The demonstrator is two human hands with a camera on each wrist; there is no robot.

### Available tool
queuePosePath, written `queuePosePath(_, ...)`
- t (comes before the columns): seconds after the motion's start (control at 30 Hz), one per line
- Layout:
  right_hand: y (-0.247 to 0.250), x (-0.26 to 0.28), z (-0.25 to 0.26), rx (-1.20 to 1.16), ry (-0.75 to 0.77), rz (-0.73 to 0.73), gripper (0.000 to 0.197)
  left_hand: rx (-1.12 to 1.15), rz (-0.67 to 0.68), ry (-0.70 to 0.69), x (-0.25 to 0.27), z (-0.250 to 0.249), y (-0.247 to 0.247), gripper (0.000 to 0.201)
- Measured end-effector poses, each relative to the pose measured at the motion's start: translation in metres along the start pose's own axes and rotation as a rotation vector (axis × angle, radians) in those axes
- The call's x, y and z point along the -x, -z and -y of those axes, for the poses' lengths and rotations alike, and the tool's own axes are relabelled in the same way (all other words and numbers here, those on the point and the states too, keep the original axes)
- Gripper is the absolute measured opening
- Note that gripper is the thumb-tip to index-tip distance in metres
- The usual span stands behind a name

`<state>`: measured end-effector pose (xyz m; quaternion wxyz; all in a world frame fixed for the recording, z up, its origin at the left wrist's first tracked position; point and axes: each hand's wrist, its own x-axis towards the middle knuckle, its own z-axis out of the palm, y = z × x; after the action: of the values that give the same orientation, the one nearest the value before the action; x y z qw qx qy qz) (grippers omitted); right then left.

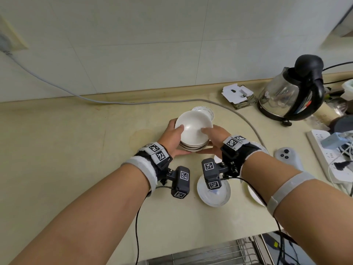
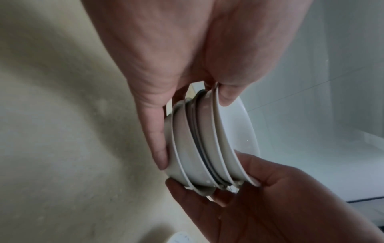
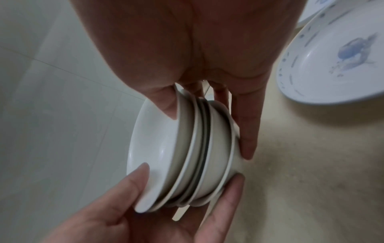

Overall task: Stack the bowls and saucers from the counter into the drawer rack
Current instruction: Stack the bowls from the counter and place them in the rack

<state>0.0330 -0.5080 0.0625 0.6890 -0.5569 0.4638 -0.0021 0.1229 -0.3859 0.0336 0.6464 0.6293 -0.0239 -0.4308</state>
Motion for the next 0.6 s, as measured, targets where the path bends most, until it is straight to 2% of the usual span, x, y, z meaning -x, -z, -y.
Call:
queuePosePath(0.1, 0.005, 0.022, -0.001, 0.006, 0.001, 0.082, 0.044, -0.001, 0.034, -0.017, 0.024, -0.004, 0.011, 0.035)
queuePosePath(0.2, 0.003, 0.041, 0.0, 0.116, 0.02, 0.205, 0.042, -0.004, 0.01, -0.055, 0.055, -0.004, 0.02, 0.034)
queuePosePath(0.4, -0.022, 0.077, -0.008, 0.34, 0.126, 0.489, 0.045, 0.046, -0.223, -0.162, 0.135, 0.015, 0.032, 0.035)
queuePosePath(0.6, -0.028, 0.122, -0.058, 0.464, 0.107, 0.768, 0.049, 0.14, -0.482, -0.183, 0.233, 0.08, 0.025, 0.03)
